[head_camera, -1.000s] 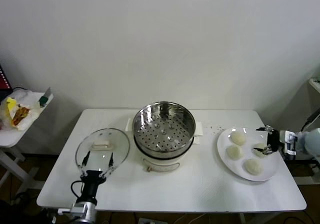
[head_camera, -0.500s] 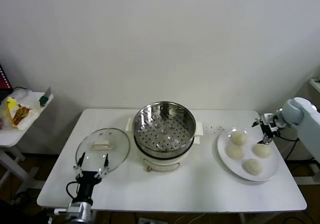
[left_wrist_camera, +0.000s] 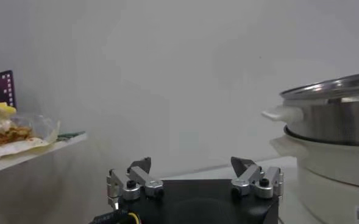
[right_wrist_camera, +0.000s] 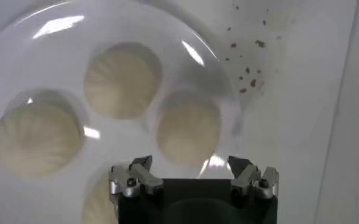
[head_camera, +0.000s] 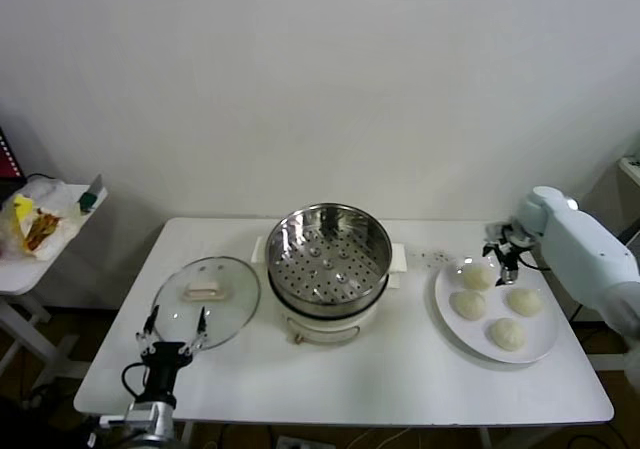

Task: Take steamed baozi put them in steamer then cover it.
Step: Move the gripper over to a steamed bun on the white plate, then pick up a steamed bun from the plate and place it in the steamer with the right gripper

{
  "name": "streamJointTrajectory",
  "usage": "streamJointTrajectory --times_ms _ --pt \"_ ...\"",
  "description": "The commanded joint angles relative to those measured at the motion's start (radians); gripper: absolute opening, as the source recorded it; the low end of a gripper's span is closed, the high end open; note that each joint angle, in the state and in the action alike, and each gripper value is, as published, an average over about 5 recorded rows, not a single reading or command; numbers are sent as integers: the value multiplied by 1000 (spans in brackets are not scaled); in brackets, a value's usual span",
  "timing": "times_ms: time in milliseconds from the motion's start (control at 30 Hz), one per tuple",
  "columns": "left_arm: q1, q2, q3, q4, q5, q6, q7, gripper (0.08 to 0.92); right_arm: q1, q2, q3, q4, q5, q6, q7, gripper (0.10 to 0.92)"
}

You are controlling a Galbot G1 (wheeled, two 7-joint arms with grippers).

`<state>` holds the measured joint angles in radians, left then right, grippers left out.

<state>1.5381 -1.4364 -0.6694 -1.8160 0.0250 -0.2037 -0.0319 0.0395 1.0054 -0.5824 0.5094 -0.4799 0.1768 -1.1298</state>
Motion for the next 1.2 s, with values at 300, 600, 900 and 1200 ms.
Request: streamJointTrajectory --times_ms 300,600,900,1200 --pt "0 2 -16 14 -8 2 -17 823 15 88 23 -119 -99 28 -5 821" --pt "5 -5 -18 12 -6 7 -31 823 2 93 54 -124 -120 38 -5 740" --pt "20 -8 -22 1 -5 3 -31 823 5 86 81 -110 -135 58 -11 706" --pt "40 -11 -29 -14 -7 -3 -36 823 141 -3 -153 102 74 59 -57 700"
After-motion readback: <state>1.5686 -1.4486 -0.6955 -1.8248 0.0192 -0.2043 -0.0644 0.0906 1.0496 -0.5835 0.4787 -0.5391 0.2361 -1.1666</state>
